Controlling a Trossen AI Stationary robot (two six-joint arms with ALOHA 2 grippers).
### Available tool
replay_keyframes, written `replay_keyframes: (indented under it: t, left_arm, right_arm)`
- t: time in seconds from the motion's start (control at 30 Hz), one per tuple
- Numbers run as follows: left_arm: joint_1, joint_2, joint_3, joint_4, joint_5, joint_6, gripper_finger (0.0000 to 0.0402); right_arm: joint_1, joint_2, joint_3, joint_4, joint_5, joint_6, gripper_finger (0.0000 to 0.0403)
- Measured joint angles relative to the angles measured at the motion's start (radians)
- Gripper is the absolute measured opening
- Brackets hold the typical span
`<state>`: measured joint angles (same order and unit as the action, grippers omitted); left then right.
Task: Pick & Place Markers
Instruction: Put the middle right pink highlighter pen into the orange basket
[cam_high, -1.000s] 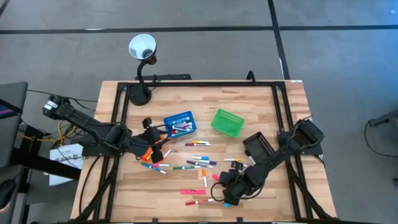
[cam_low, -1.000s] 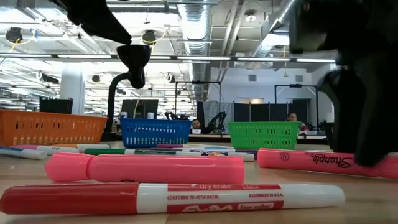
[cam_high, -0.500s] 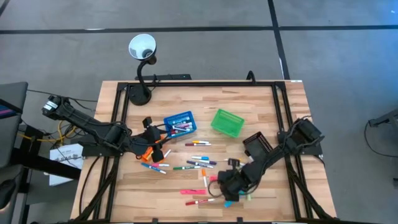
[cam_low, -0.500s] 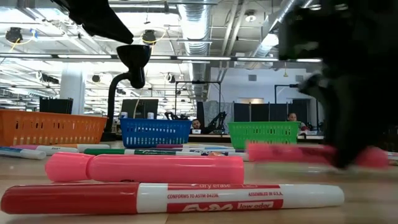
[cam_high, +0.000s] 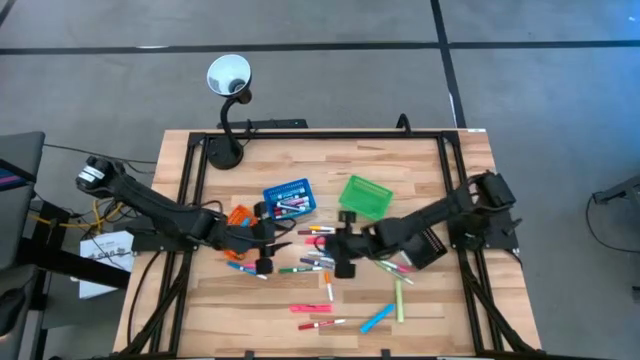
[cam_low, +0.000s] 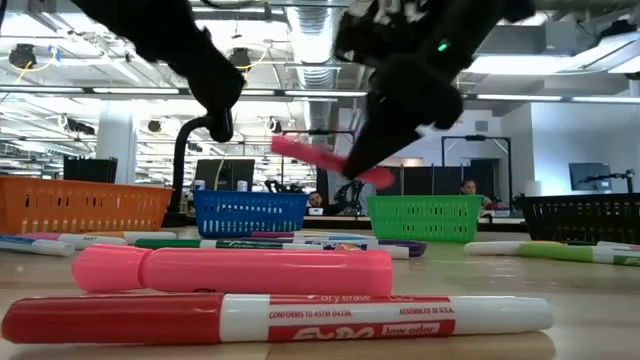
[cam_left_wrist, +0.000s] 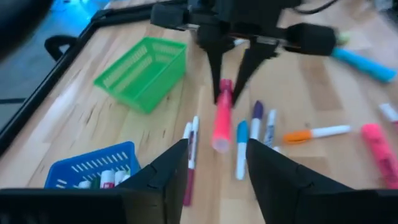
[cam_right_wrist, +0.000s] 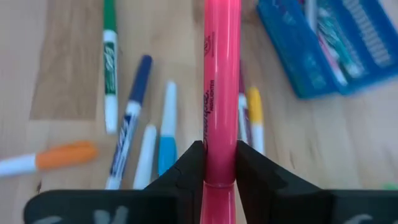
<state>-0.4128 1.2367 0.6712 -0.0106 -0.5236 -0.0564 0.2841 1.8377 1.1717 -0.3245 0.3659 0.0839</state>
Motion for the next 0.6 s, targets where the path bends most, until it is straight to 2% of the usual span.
replay_keyframes:
  t: [0.17,0.3,0.43,0.6]
  left_arm:
    - [0.067,0.117,0.000,0.039,0.019,-0.001,0.0200]
    - [0.109,0.203,0.000,0.078,0.069,-0.001,0.0219]
    - [0.125,0.257,0.000,0.117,0.080,-0.003,0.0222]
    - [0.128,0.272,0.000,0.138,0.080,-0.002,0.0205]
  right_arm:
    - [-0.071,0.045,0.000,0.101,-0.096,-0.114,0.0063]
    - [-0.095,0.050,0.000,0.127,-0.107,-0.191,0.0065]
    - [-0.110,0.050,0.000,0.171,-0.117,-0.232,0.0065]
    - [-0.127,0.050,0.000,0.213,-0.153,-0.278,0.0066]
